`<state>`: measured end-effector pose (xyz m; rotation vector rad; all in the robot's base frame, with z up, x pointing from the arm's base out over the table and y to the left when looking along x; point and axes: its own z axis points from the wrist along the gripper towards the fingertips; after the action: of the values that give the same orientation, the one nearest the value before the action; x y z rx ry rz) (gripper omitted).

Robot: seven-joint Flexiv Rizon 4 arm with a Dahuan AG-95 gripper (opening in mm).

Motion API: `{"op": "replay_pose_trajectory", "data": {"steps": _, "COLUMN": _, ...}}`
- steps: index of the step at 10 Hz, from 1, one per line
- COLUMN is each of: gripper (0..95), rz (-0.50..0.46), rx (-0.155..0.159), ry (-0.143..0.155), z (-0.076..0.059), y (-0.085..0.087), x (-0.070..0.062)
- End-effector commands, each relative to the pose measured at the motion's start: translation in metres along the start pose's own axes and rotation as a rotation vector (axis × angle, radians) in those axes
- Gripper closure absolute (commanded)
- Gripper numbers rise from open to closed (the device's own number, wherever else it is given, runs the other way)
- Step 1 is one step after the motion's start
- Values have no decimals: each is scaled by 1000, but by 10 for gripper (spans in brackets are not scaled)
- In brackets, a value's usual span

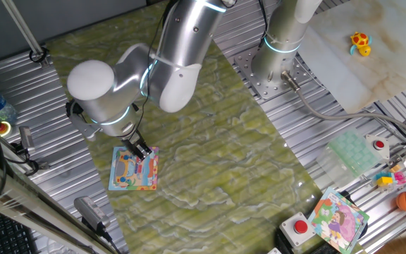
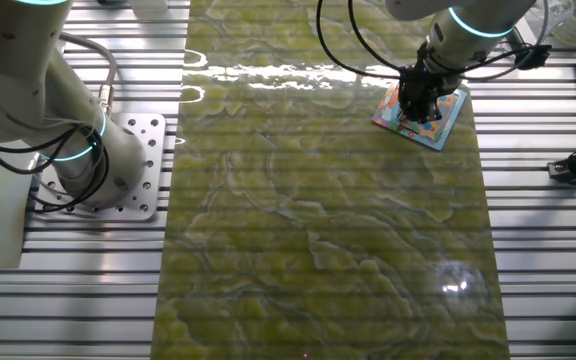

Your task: Assemble one piece of a puzzle

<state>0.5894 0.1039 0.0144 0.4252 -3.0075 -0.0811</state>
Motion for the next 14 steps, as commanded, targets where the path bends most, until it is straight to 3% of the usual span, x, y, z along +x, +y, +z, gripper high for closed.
{"op": "replay_pose_trajectory", "data": {"steps": 1, "gripper": 950, "rz": 5, "rx": 1, "ry": -2, "z": 0, "y": 1, "x": -1}}
{"op": "replay_pose_trajectory", "data": {"steps": 7, "gripper": 950, "rz": 11, "rx": 11, "ry": -4, "z": 2, "y": 4, "x": -2}}
{"op": "replay_pose_trajectory", "data": {"steps": 14, "gripper": 950, "rz": -3, "rx": 27, "ry": -1, "z": 7, "y": -2, "x": 9}}
